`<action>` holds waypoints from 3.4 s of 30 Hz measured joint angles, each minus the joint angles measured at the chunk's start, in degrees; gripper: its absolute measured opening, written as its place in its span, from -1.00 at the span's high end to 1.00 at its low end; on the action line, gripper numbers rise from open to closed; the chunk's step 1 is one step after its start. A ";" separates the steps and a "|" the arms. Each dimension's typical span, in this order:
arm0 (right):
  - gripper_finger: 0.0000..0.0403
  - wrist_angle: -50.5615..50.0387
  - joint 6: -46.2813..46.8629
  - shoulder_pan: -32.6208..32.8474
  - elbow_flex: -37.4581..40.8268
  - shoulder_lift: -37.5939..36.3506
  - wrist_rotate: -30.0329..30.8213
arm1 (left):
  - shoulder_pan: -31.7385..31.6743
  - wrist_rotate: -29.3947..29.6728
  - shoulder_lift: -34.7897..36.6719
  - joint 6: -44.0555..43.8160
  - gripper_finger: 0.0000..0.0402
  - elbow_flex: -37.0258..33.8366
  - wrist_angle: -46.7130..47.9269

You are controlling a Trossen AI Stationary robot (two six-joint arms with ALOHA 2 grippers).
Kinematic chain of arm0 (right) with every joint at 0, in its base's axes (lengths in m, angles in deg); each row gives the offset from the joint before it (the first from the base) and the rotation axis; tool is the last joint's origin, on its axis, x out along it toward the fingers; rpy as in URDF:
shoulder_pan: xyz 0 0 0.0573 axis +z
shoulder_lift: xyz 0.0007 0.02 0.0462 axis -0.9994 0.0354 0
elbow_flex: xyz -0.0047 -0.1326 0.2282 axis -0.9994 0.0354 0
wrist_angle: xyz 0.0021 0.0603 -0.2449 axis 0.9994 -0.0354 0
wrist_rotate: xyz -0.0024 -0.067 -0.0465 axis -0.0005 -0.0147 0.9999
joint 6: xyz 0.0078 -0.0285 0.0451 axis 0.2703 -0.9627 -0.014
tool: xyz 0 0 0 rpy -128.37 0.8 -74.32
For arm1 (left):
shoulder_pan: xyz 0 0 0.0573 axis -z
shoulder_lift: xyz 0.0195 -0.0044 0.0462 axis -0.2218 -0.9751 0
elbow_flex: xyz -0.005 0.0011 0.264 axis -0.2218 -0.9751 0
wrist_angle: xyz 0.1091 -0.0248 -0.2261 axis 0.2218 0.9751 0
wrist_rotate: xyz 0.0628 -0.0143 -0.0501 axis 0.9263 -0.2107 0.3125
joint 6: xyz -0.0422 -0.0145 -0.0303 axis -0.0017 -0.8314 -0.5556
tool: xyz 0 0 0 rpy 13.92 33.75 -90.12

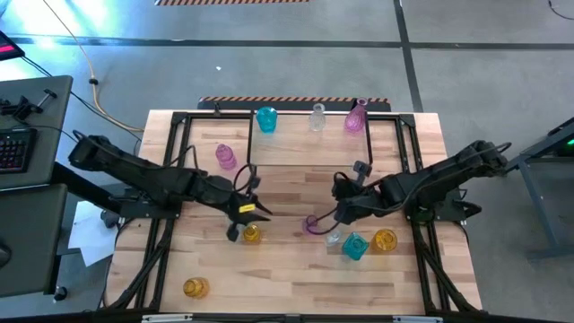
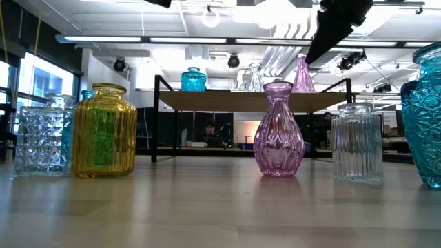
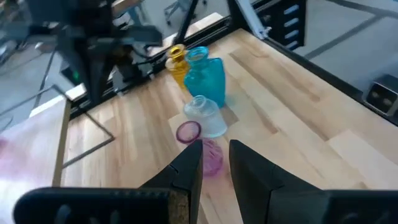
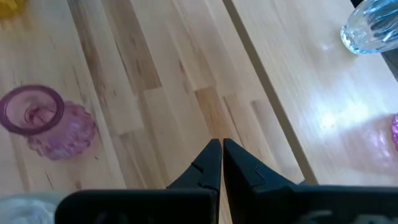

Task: Sort vases onto shelf
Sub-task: Put the left transparent vase on the shelf aligned with the other transparent vase

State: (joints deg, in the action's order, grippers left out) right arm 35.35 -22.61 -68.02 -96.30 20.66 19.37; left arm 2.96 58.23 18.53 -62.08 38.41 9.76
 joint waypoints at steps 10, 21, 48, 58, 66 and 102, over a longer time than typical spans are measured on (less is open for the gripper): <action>1.00 -3.46 7.33 4.12 0.00 0.00 2.10 | 0.07 12.21 -0.97 -12.63 0.64 0.31 8.73; 1.00 -4.97 11.35 7.32 0.00 0.00 3.47 | 3.79 5.81 -0.85 -28.76 -0.02 0.31 23.89; 1.00 -10.03 16.32 9.45 0.02 0.02 8.44 | 12.79 0.62 -3.32 -48.95 -0.25 2.30 38.26; 1.00 -16.09 23.54 12.59 0.04 0.02 11.93 | 12.76 0.10 -8.04 -51.07 -0.25 2.33 38.01; 1.00 -16.43 24.35 14.50 0.04 0.02 12.41 | 12.76 0.21 -10.96 -51.95 -0.24 2.58 37.69; 1.00 -16.63 24.31 15.49 0.04 0.00 13.76 | 16.09 3.57 -11.52 -57.10 0.96 11.97 47.70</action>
State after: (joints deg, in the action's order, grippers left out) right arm 18.71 1.71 -52.53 -96.26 20.66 33.13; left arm 19.05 61.80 7.01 -119.18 50.38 57.46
